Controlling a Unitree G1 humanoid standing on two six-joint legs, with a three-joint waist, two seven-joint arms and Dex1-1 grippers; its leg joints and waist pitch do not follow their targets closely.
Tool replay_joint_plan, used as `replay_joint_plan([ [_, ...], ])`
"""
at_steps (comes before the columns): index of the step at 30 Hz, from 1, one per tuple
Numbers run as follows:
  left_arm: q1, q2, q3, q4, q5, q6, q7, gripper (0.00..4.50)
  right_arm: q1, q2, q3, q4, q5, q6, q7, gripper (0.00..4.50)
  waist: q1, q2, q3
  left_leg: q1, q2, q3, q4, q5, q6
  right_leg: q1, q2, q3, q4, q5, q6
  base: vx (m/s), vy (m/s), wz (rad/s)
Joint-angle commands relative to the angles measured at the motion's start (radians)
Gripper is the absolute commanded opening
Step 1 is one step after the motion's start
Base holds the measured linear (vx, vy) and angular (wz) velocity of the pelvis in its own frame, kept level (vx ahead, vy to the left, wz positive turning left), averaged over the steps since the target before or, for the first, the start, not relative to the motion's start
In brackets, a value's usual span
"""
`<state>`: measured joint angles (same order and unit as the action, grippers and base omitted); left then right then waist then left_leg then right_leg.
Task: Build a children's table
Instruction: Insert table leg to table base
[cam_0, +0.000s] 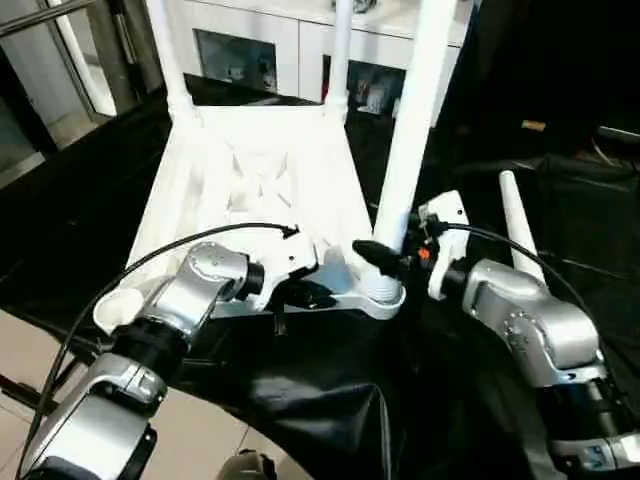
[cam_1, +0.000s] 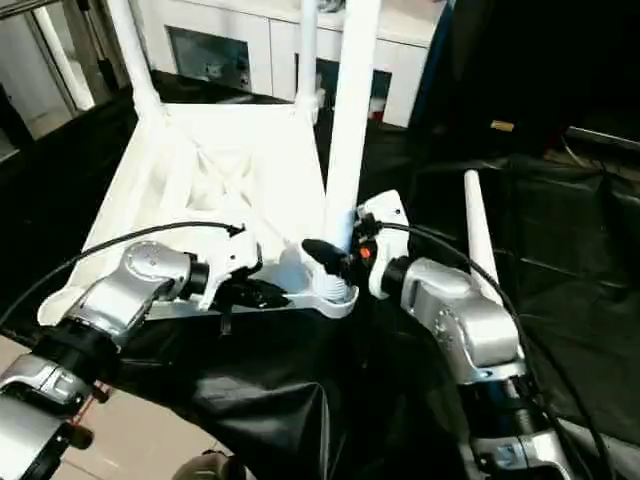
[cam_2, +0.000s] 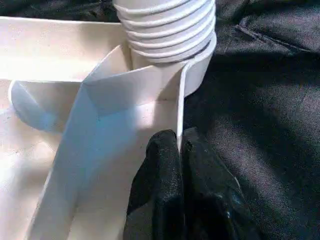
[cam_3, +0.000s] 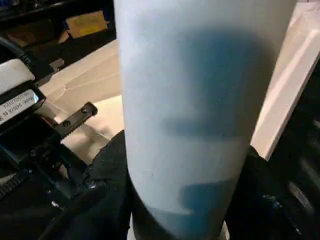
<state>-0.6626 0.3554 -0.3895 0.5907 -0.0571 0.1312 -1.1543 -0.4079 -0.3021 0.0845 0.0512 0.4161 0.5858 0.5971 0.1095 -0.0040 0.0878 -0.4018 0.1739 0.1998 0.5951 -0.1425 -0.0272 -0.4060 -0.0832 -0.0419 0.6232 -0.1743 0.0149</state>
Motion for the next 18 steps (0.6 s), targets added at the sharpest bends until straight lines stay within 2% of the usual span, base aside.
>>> replay_joint_plan([
  [1, 0.006, -0.019, 0.047, -0.051, -0.056, 0.0, -0.007, 0.0, 0.003, -0.001, -0.003, 0.041, -0.028, -0.001, 0.0, 1.9, 0.0, 0.0, -0.077, 0.039, 0.055, -0.034, -0.081, -0.37, -0.06, 0.025, -0.075, 0.04, -0.085, -0.315, -0.204, 0.0, 0.0, 0.0],
  [7, 0.007, -0.015, 0.05, -0.048, -0.043, 0.006, -0.002, 0.0, 0.008, -0.032, 0.019, 0.017, -0.022, 0.021, 0.04, 1.9, 0.001, 0.001, -0.074, 0.04, 0.055, -0.035, -0.084, -0.378, -0.056, 0.026, -0.073, 0.04, -0.088, -0.336, -0.194, 0.0, 0.0, 0.0],
  [18, 0.003, -0.015, 0.053, -0.049, -0.035, 0.007, -0.003, 0.0, 0.007, -0.081, 0.022, 0.003, -0.034, 0.045, 0.075, 1.9, 0.001, 0.002, -0.072, 0.04, 0.056, -0.034, -0.084, -0.377, -0.052, 0.023, -0.074, 0.041, -0.093, -0.35, -0.194, 0.0, 0.0, 0.0],
])
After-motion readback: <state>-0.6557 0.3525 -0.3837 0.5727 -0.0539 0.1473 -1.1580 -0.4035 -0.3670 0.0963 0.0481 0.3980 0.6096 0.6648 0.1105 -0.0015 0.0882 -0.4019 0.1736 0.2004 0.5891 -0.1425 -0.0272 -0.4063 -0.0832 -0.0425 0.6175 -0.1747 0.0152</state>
